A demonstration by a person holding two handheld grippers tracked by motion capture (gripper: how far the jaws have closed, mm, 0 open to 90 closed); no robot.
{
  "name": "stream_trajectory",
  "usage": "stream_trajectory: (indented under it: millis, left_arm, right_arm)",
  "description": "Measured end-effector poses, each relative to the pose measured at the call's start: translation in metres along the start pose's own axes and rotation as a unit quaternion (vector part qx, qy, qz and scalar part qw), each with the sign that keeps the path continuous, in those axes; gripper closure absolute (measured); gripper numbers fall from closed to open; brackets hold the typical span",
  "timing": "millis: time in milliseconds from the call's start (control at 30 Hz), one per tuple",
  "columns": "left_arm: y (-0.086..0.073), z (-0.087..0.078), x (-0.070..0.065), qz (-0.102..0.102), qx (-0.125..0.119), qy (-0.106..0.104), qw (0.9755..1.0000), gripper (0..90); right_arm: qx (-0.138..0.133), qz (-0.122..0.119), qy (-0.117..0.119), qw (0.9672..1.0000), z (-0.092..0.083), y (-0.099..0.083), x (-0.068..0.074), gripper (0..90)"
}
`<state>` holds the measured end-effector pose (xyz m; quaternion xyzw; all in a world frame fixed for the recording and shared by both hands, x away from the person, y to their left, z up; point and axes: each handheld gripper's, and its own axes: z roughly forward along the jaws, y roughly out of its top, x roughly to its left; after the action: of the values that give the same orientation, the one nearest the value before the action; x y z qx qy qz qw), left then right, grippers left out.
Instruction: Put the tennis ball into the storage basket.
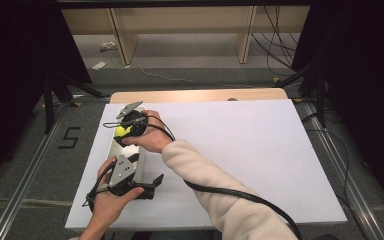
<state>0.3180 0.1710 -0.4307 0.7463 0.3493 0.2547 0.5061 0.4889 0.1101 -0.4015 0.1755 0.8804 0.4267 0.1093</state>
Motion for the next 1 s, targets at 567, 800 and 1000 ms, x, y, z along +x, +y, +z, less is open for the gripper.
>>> stream_trajectory:
  millis: [567, 800, 1000]
  left_arm:
    - [0.000, 0.000, 0.001, 0.001, 0.000, 0.000, 1.0000, 0.0]
    - [0.000, 0.000, 0.001, 0.000, 0.001, 0.000, 1.0000, 0.0]
    - [0.000, 0.000, 0.001, 0.000, 0.001, 0.000, 1.0000, 0.0]
  right_arm:
    - [0.007, 0.005, -0.002, 1.0000, 0.007, -0.002, -0.001, 27.1]
    - [0.015, 0.009, -0.007, 0.9998, 0.009, -0.003, -0.002, 27.1]
    - [0.017, 0.010, -0.012, 0.9997, 0.012, -0.004, -0.005, 27.0]
